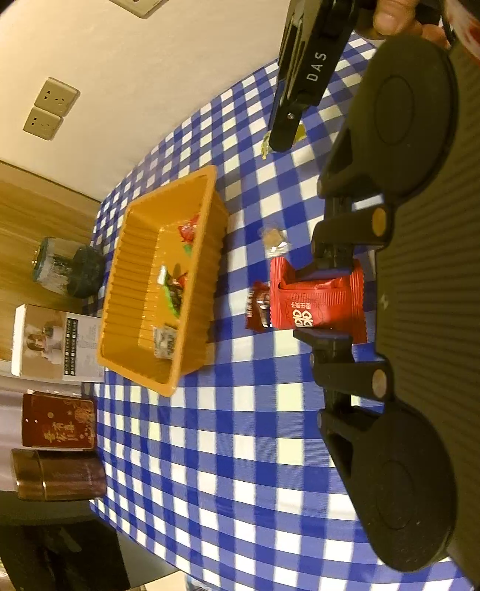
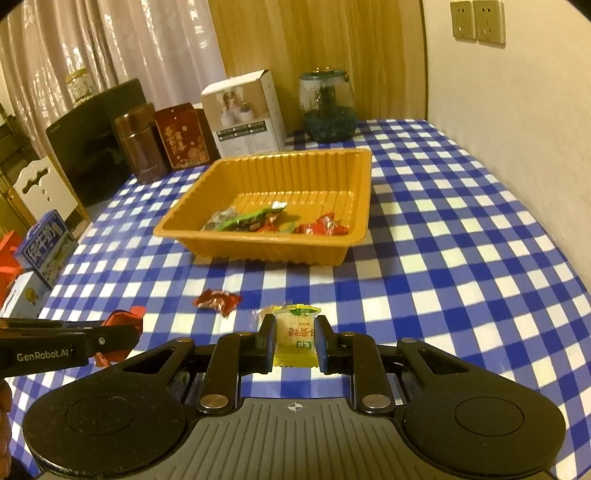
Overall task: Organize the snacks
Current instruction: 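Lift the red packet and yellow cake with both grippers, then carry the red packet with the left gripper while the right gripper carries the yellow cake over the tray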
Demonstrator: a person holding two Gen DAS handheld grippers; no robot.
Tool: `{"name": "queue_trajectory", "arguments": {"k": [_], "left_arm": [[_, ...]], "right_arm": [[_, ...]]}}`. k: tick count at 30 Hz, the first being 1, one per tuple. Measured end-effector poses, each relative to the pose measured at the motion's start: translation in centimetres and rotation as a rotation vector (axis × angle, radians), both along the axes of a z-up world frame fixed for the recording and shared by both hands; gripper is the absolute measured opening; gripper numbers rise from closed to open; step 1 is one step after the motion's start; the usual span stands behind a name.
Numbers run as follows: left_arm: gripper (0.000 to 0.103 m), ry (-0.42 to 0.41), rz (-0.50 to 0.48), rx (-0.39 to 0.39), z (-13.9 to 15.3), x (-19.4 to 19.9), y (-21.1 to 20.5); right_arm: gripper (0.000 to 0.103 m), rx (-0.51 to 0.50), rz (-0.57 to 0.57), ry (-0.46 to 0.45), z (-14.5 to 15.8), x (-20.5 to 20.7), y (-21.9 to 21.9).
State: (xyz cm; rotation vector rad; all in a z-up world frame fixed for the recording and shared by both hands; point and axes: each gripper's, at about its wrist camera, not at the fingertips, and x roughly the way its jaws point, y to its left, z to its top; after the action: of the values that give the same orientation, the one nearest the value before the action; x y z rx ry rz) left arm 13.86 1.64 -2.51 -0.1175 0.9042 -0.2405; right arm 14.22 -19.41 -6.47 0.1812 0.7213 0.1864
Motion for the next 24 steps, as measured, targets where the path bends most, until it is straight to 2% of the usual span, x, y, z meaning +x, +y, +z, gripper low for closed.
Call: {"name": "queue_trajectory", "arguments": {"k": [15, 24], "left_arm": [[0.023, -0.055, -0.014, -0.011, 2.7, 4.8, -0.5], [0.023, -0.061, -0.028, -0.009, 3.0, 6.7, -1.0]], "right_arm": [[0.022, -0.004, 0.011, -0.049, 2.2, 3.7, -1.0], [0.022, -0.001, 0.018, -0.057, 2.8, 5.3, -1.1]]}}
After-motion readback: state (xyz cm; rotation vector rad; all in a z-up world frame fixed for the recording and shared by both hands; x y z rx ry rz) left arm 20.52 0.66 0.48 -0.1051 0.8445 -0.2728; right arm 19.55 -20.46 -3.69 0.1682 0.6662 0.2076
